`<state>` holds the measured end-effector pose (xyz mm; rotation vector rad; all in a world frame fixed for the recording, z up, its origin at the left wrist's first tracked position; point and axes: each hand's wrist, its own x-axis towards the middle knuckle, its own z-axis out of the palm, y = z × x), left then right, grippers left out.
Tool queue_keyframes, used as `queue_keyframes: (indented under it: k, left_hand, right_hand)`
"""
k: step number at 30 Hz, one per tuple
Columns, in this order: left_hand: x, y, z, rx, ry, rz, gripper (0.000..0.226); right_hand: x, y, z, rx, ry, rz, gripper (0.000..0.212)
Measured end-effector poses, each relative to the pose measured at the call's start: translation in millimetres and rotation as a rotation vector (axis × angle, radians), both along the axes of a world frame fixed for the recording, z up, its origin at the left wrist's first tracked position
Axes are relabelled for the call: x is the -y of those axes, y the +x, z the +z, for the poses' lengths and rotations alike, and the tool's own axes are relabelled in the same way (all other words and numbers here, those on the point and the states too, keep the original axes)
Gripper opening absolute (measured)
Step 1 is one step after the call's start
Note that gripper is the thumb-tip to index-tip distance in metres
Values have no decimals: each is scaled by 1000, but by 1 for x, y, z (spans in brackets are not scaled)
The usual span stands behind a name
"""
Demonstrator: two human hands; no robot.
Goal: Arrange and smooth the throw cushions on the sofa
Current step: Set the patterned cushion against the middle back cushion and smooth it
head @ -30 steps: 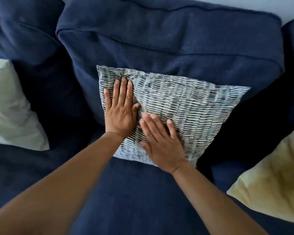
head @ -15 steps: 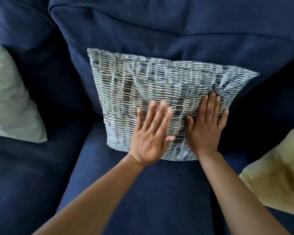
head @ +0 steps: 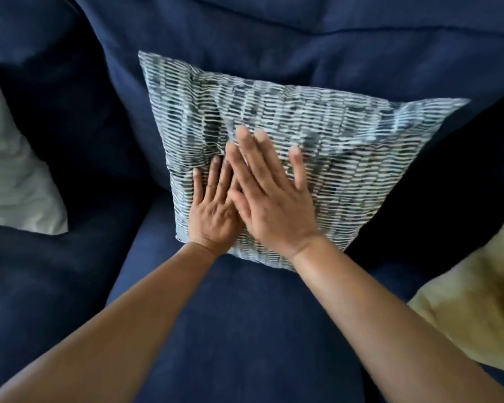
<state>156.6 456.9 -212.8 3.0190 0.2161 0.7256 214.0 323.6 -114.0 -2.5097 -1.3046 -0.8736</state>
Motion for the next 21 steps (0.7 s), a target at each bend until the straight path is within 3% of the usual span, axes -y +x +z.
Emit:
queue_keyframes:
  k: [4,8,13,17,19,21]
  left_hand:
    - [-17,-6,4,52,68,0,77]
    - [-21,-12,9,7,39,49,77]
    - [0,-16,55,135,-229,228,74]
    - [55,17,100,116,-72,-234,67]
    - [45,42,106,54,-12,-251,65]
    - [12,63,106,-3,-2,-107,65]
  right_hand:
    - [35,73,6,-66,-70,-277,67]
    - [81,81,16,-101,-8,-524,66]
    - [76,76,19,-163,29,-536,66]
    - [78,76,21,-184,32,-522,67]
    - [79,74,24,-180,20,-508,67]
    - [77,70,29,-167,10,-508,69]
